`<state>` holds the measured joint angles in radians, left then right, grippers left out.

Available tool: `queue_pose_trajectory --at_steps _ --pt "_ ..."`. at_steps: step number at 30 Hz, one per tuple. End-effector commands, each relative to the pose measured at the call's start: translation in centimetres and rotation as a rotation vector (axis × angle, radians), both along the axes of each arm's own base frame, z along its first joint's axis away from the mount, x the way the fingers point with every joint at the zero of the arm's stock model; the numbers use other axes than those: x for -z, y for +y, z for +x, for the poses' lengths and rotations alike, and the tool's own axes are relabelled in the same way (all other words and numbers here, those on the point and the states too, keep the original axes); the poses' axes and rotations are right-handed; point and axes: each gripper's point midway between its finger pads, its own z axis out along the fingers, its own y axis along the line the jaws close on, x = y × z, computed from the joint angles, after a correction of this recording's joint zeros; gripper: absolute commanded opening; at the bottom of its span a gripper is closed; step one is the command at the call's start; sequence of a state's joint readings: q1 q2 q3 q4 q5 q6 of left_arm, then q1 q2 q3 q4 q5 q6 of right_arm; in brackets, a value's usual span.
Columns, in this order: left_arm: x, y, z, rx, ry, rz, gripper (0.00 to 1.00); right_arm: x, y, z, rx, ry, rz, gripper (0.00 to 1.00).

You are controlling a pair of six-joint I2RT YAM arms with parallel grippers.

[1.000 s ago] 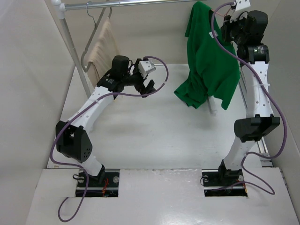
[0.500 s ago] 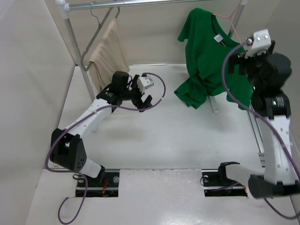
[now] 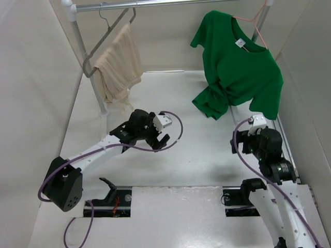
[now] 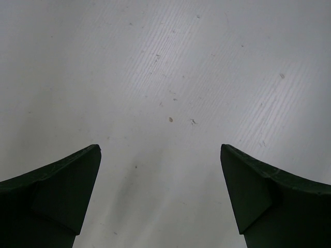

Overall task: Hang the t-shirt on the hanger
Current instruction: Hang the hanger with tshirt onto the clothesline

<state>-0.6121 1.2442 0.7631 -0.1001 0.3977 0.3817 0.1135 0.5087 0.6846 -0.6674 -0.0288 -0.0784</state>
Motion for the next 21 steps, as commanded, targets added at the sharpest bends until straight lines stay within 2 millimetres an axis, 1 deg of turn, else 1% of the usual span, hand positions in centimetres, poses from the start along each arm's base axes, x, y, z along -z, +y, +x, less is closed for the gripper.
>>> queue_pose_trajectory --at_steps 1,3,4,5,6,8,9,10,11,12,14,15,17,18,20,21 --pt "-1.1 0.3 1.2 -0.127 -0.052 -0.071 1.0 -0.2 2.0 -1.9 0.013 -0.029 0.202 1.0" --pt "-0.6 0.7 1.1 -0.156 -0.049 -0.074 1.0 -0.3 2.3 -2.5 0.001 -0.034 0.222 1.0" --pt "-0.3 0.8 0.9 -0.163 -0.043 -0.082 1.0 0.1 2.2 -2.8 0.002 -0.023 0.22 1.0" --pt "0.1 1.0 0.7 -0.163 -0.035 -0.075 1.0 0.1 2.2 -3.0 0.002 -0.028 0.221 1.0" --pt "0.0 0.9 0.6 -0.172 -0.036 -0.091 1.0 0.3 2.2 -3.1 0.003 -0.019 0.22 1.0" --pt "0.6 0.7 -0.3 -0.164 -0.019 -0.099 1.0 0.5 2.5 -3.4 -0.006 -0.001 0.233 1.0" --pt "0.3 0.6 -0.3 -0.163 -0.034 -0.112 1.0 0.5 3.0 -3.5 -0.034 0.004 0.246 1.0" --pt "0.3 0.3 -0.6 -0.148 -0.033 -0.112 1.0 0.3 3.2 -3.7 -0.052 -0.006 0.245 1.0" --pt "-0.1 0.3 -0.6 -0.147 -0.042 -0.12 1.0 0.6 3.2 -3.8 -0.052 -0.008 0.246 1.0" --pt "0.0 0.4 -0.8 -0.147 -0.042 -0.12 1.0 0.4 3.3 -3.9 -0.063 -0.016 0.251 1.0" --pt "0.0 0.7 -0.6 -0.164 -0.059 -0.118 1.0 0.7 3.3 -4.2 -0.063 -0.015 0.251 1.0" --pt "0.0 0.7 -0.6 -0.164 -0.059 -0.118 1.0 0.6 3.3 -4.3 -0.064 -0.024 0.252 1.0" --pt "-0.3 0.7 -0.7 -0.159 -0.076 -0.116 1.0 1.0 3.3 -4.5 -0.063 -0.018 0.251 1.0" --pt "-0.3 0.6 -1.0 -0.149 -0.077 -0.119 1.0 0.8 3.4 -4.6 -0.074 -0.025 0.257 1.0" --pt "-0.4 0.5 -0.9 -0.149 -0.084 -0.125 1.0 1.5 3.4 -4.8 -0.071 -0.004 0.255 1.0" --pt "-0.7 0.6 -0.8 -0.157 -0.094 -0.127 1.0 1.5 3.4 -4.8 -0.071 -0.004 0.255 1.0"
